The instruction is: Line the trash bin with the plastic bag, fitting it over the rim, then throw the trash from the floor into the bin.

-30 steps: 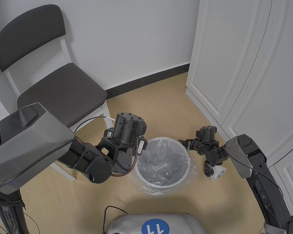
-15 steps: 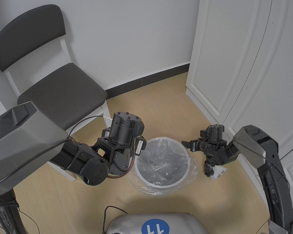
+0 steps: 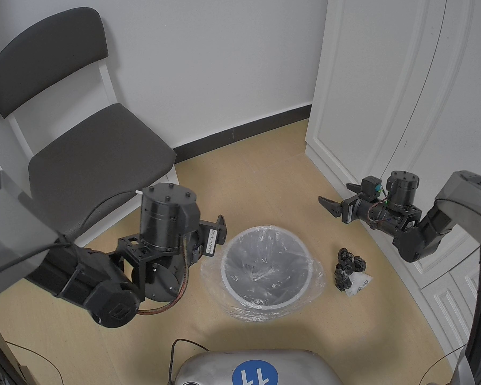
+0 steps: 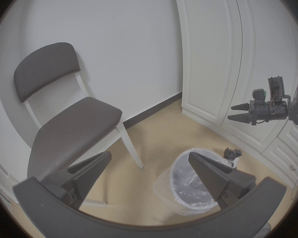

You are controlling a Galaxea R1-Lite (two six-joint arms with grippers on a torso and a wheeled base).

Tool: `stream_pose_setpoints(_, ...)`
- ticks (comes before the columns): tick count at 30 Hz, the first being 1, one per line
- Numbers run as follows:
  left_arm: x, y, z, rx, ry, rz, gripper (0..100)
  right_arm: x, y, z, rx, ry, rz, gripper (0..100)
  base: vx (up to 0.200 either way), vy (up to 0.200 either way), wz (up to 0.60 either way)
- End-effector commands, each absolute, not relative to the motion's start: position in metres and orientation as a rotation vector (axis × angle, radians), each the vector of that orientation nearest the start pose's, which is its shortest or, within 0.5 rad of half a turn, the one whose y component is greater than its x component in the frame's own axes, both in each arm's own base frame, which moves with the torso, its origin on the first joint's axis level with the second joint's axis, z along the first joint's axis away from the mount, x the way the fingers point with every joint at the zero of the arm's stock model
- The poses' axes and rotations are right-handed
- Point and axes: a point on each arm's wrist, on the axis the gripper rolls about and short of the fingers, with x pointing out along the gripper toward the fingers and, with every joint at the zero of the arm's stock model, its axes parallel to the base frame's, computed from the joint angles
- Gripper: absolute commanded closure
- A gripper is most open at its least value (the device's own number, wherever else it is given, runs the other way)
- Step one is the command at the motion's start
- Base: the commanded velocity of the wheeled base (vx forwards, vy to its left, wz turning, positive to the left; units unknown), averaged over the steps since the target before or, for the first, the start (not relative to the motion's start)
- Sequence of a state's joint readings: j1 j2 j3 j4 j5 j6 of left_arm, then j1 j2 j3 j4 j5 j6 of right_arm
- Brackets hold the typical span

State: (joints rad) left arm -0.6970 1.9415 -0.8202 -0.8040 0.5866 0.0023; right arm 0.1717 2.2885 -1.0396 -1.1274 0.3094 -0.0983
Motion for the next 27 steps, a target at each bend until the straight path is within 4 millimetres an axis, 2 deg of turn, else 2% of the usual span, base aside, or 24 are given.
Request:
stream_pose_setpoints(1,0.247,-0.193,0.157,0.110,0.147,-0.135,0,0.347,0.066,0.142,-0.115,0.102,0.501,0,0.000,0.000,0.00)
stream_pose_setpoints(7,0.217,-0.171,0.168,0.078,0.102,-0.169,0,0.320,0.061,0.147,0.055,0.177,0.466,0,0.000,0.000,0.00)
stream_pose_setpoints(12,0.197,-0.157,0.185,0.012,0.022,-0.196,0,0.308,0.054,0.153,0.176,0.247,0.307,0,0.000,0.000,0.00)
stream_pose_setpoints(16,0.189,-0.148,0.191,-0.013,-0.007,-0.190,0,0.298,0.047,0.150,0.177,0.288,0.226,0,0.000,0.000,0.00)
stream_pose_setpoints(18,0.182,-0.139,0.194,-0.029,-0.023,-0.180,0,0.278,0.043,0.150,0.170,0.299,0.211,0,0.000,0.000,0.00)
stream_pose_setpoints(22,0.177,-0.124,0.193,-0.032,-0.026,-0.141,0,0.260,0.039,0.154,0.157,0.289,0.204,0,0.000,0.000,0.00)
stream_pose_setpoints(27,0.169,-0.113,0.195,-0.054,-0.038,-0.123,0,0.240,0.020,0.140,0.046,0.320,0.154,0,0.000,0.000,0.00)
